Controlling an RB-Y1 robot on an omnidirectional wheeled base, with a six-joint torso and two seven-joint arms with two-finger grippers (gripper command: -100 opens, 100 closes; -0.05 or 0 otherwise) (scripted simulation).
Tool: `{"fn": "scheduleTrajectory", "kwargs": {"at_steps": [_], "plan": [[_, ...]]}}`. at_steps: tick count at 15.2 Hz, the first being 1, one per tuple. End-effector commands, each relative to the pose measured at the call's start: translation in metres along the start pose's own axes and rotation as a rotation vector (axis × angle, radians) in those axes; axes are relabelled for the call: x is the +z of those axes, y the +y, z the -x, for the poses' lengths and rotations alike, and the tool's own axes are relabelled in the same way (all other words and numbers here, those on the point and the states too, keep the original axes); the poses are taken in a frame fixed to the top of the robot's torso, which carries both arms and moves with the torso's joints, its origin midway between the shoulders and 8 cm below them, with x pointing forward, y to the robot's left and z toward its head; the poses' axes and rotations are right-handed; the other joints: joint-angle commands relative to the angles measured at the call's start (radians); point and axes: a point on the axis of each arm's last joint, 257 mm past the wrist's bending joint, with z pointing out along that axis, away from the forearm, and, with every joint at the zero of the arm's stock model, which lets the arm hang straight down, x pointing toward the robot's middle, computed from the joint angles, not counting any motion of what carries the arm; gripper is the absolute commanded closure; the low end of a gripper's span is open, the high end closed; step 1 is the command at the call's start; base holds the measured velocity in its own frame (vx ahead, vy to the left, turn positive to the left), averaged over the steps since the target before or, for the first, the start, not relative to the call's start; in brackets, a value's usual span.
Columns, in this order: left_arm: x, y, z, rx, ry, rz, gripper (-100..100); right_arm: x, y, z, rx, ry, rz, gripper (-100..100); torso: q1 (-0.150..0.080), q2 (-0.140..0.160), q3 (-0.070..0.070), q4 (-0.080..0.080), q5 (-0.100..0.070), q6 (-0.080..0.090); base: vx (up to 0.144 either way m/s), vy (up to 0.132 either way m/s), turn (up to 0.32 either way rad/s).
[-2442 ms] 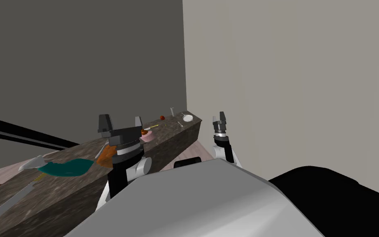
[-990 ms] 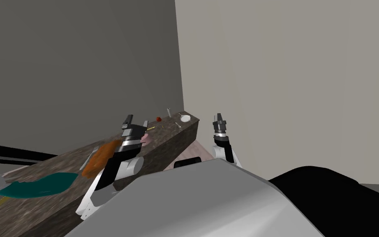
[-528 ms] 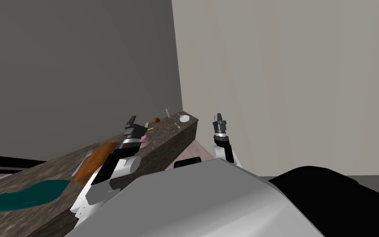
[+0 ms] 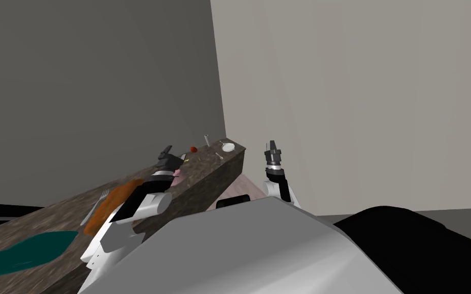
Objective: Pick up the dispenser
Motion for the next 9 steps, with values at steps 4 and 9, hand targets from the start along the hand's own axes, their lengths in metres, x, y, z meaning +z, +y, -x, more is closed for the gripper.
{"fn": "scheduleTrajectory", "kwargs": {"at_steps": [4, 9], "plan": [[0.003, 0.024, 0.017, -0.028, -0.033, 0.106, -100, 0.000, 0.000, 0.000, 0.000, 0.000, 0.000, 0, 0.001, 0.000, 0.000, 0.000, 0.000, 0.000, 0.007, 0.015, -0.067], [0.004, 0.042, 0.031, -0.050, -0.061, 0.190, -100, 0.000, 0.000, 0.000, 0.000, 0.000, 0.000, 0, 0.000, 0.000, 0.000, 0.000, 0.000, 0.000, 0.005, 0.011, -0.039]]}}
